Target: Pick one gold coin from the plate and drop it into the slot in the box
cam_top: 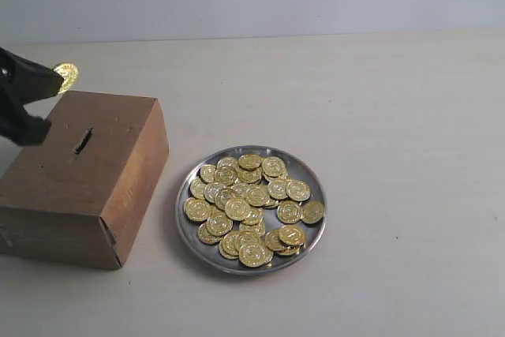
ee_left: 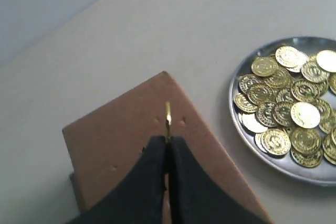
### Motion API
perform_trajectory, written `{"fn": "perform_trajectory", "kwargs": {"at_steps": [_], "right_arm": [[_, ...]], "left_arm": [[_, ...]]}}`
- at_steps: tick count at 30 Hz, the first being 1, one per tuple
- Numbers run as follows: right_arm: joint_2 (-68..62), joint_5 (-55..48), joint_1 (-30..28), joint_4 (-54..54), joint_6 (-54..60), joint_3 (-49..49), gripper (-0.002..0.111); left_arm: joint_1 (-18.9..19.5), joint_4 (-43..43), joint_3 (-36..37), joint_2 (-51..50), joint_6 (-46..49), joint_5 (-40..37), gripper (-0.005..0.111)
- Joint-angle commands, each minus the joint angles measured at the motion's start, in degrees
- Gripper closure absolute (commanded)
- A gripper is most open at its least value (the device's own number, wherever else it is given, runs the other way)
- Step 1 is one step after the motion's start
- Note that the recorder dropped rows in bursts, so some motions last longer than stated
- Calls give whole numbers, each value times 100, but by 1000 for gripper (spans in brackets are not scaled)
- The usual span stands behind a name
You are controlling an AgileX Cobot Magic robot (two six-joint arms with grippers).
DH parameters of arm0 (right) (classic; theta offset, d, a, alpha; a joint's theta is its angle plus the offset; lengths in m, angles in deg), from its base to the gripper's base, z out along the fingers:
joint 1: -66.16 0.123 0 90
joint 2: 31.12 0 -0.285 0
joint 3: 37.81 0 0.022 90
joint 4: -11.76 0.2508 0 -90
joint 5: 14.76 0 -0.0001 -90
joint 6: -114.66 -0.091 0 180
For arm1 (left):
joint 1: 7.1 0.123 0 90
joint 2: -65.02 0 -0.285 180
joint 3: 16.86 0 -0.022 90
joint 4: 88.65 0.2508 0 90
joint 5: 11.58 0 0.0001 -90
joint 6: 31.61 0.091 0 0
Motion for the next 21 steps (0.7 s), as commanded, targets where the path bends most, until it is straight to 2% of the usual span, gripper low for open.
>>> {"fn": "perform_trajectory", "kwargs": {"at_steps": [1, 6, 12, 21], "right_arm": [[216, -72, -14, 839, -54, -6, 108], [218, -399, -3, 1022, -54, -128, 108], [218, -389, -3, 1022, 37, -593, 108], [218, -5, -3, 1011, 186, -1122, 108]], "left_arm": [[390, -22, -758, -629, -1406, -1031, 107], [399, 133, -1818, -1952, -2240, -2338, 107], [399, 818, -2125, -2531, -3137, -2453, 107], [399, 941, -2126, -2932, -3290, -2502, 107]]}}
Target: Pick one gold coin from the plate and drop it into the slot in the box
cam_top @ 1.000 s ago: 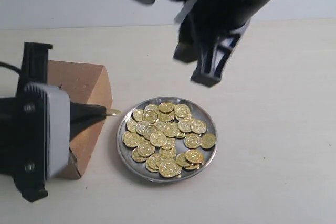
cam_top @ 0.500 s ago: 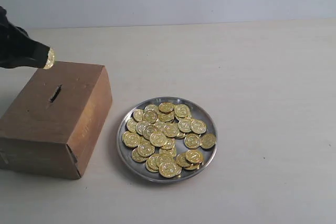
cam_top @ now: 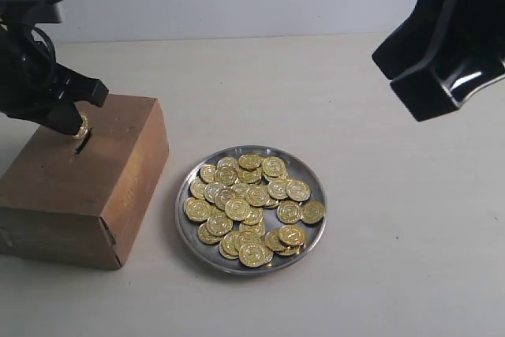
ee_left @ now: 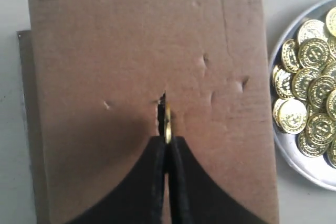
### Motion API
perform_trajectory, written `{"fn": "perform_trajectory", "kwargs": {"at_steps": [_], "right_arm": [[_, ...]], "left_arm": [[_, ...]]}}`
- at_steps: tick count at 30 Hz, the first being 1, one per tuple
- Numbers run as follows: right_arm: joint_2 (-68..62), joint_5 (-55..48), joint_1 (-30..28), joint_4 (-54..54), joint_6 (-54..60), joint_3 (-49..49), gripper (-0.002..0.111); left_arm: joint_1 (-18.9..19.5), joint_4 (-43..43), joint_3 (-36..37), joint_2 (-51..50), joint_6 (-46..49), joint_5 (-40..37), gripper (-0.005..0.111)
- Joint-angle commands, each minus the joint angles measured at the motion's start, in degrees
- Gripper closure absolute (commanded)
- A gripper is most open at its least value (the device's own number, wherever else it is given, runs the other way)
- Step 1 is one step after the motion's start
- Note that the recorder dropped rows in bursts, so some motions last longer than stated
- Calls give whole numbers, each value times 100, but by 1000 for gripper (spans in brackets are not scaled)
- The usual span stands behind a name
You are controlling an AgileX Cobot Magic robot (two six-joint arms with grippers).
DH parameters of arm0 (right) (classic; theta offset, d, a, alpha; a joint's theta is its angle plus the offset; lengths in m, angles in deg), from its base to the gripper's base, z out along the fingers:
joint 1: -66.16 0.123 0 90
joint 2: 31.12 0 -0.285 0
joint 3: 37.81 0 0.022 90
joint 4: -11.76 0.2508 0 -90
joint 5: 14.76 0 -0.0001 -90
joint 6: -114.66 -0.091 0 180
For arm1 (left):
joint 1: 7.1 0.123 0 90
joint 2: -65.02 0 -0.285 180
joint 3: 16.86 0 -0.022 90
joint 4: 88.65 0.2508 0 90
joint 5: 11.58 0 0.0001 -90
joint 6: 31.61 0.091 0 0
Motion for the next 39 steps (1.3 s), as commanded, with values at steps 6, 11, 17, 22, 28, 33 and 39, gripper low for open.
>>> {"fn": "perform_trajectory", "kwargs": {"at_steps": [6, 11, 17, 22, 28, 33, 39], "right_arm": [[16, 269, -3, -12, 111, -153, 108], [16, 269, -3, -12, 124, -153, 108], [16, 269, -3, -12, 148, -153, 108], [16, 269, -3, -12, 148, -153, 108], [254, 1014, -3, -69, -184, -153, 108], [1091, 2407, -3, -875, -717, -391, 108], [2696, 3495, -3, -1764, -1795, -1797, 108]], "left_arm": [[12, 35, -47, -126, -71, -36, 107], [12, 35, -47, -126, -14, -47, 107], [12, 35, -47, -126, 53, -122, 78], [12, 35, -47, -5, 325, -204, 32], [12, -51, -36, 659, 484, 14, 105], [-70, -549, 378, 2113, 691, 1218, 107], [-449, -1178, 1954, 4404, 1247, 3035, 107]]}}
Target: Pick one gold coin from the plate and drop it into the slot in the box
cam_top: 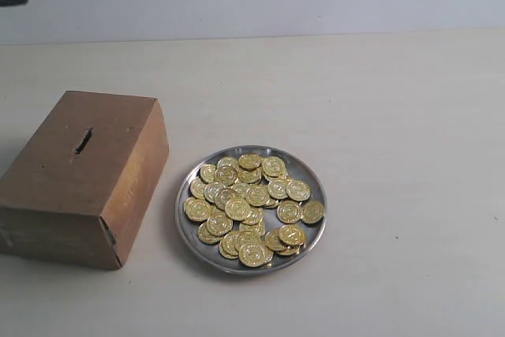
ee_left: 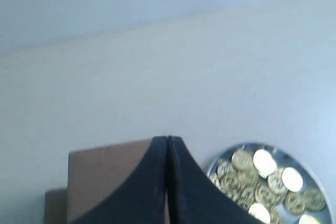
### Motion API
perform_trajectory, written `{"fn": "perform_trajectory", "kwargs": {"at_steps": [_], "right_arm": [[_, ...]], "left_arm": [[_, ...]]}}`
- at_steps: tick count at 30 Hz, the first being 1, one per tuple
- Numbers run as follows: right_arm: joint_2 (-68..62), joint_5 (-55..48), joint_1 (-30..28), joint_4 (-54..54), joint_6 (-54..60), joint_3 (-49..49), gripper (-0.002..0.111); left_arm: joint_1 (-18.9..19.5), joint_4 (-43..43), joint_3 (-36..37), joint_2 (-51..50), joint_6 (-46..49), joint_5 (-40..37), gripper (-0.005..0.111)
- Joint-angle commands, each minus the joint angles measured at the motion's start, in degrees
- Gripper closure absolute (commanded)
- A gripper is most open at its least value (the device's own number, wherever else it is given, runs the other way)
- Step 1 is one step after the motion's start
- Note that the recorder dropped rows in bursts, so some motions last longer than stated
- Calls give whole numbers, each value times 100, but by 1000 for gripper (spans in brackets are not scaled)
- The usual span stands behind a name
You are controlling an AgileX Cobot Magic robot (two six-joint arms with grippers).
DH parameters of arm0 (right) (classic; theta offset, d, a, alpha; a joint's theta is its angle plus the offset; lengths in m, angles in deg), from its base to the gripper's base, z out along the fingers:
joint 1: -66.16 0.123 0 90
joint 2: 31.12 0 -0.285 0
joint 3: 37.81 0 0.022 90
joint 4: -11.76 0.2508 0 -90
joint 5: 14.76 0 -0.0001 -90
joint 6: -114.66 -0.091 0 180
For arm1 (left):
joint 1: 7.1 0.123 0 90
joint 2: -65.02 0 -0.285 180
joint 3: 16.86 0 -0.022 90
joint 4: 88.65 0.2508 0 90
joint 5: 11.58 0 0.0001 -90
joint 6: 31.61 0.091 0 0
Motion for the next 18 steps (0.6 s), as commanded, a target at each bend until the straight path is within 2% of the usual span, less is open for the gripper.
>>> {"fn": "perform_trajectory", "kwargs": {"at_steps": [1, 5, 9, 14, 18], "right_arm": [[1303, 741, -3, -532, -725, -1209, 108], [2250, 1418, -3, -532, -1023, -2270, 108], [3012, 1933, -3, -520, -1481, -3172, 108], [3601, 2730, -3, -406, -1642, -4153, 108], [3725, 2971, -3, -310, -1663, -4769, 108]], "left_arm": [[-318, -418, 1284, 1608, 326, 1320, 107], [-483, -478, 2335, 2724, 251, 2068, 107], [-493, -878, 3234, 3578, 240, 2226, 107], [-493, -960, 4054, 4104, 240, 2433, 107], [-493, -1010, 4546, 4322, 240, 2636, 107]]}}
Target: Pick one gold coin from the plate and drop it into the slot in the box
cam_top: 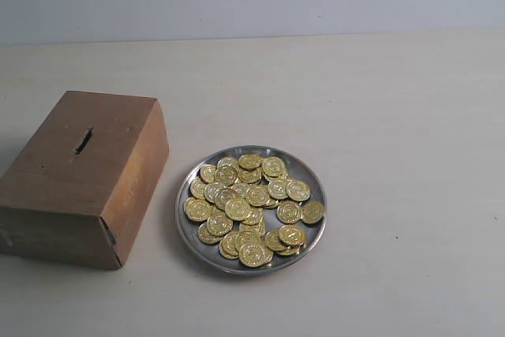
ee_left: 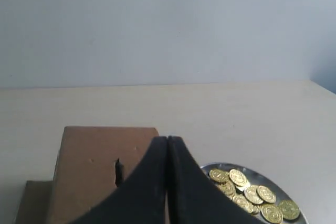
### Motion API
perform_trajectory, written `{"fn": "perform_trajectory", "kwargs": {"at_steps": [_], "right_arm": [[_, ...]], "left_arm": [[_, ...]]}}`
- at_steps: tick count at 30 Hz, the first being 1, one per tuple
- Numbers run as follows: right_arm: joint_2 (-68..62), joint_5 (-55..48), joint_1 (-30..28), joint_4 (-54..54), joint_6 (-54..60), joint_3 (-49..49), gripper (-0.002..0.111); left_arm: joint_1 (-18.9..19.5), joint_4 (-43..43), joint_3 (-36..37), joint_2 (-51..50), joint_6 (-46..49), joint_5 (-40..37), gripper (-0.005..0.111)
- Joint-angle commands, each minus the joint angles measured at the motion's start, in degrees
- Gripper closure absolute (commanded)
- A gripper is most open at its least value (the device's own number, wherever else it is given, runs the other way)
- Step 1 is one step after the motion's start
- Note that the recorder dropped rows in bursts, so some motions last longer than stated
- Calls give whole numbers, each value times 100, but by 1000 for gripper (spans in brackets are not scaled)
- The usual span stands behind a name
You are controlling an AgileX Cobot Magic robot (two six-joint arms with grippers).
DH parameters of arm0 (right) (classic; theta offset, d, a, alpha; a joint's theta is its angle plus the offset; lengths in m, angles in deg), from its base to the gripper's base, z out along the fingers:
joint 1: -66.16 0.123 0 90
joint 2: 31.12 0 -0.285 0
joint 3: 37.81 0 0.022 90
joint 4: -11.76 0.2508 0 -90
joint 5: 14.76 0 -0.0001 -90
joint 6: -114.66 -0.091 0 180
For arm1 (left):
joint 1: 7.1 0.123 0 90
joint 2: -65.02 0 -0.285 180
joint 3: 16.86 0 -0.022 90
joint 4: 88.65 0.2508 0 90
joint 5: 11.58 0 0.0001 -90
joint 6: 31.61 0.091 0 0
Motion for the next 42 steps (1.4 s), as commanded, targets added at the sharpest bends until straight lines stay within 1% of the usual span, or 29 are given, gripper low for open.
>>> {"fn": "perform_trajectory", "kwargs": {"at_steps": [1, 6, 9, 12, 17, 20, 23, 26, 28, 29, 31, 35, 37, 39, 42], "right_arm": [[121, 382, -3, 72, -57, -674, 108], [121, 905, -3, 85, -57, -1288, 108], [121, 1051, -3, 85, -11, -1552, 108], [121, 1024, -3, 85, -11, -1555, 108], [121, 437, -3, 85, -11, -1555, 108], [121, 225, -3, 85, -22, -1555, 108], [121, 279, -3, 164, -6, -1555, 108], [121, 119, -3, 189, -10, -1555, 108], [121, 107, -3, 221, -25, -1555, 108], [121, 135, -3, 349, -86, -1555, 108], [121, 237, -3, 566, -170, -1555, 108], [121, 525, -3, 577, -170, -1555, 108], [121, 917, -3, 577, -170, -1555, 108], [121, 890, -3, 577, -170, -1555, 108], [121, 890, -3, 577, -170, -1555, 108]], "left_arm": [[-44, -100, 493, 237, -14, 337, 107], [-44, -100, 836, 353, -14, 528, 107], [-44, -70, 1022, 353, 26, 632, 107], [-44, -1, 1102, 353, 26, 804, 107], [-44, 135, 1102, 353, 40, 734, 107], [-44, 135, 1102, 353, 40, 580, 107], [-44, 117, 1102, 353, -28, 58, 107], [-44, -298, 1102, 353, -167, -170, 107], [-44, -307, 1102, 353, -167, -207, 107], [-44, -243, 1102, 353, -137, -170, 107], [-32, 172, 1102, 353, -125, -146, 107], [-32, 1159, 1102, 353, -125, -137, 107], [-32, 1164, 1102, 353, -152, -150, 107], [-32, 1256, 1102, 353, -61, 209, 107], [-32, 1256, 1102, 353, -61, 280, 107]]}}
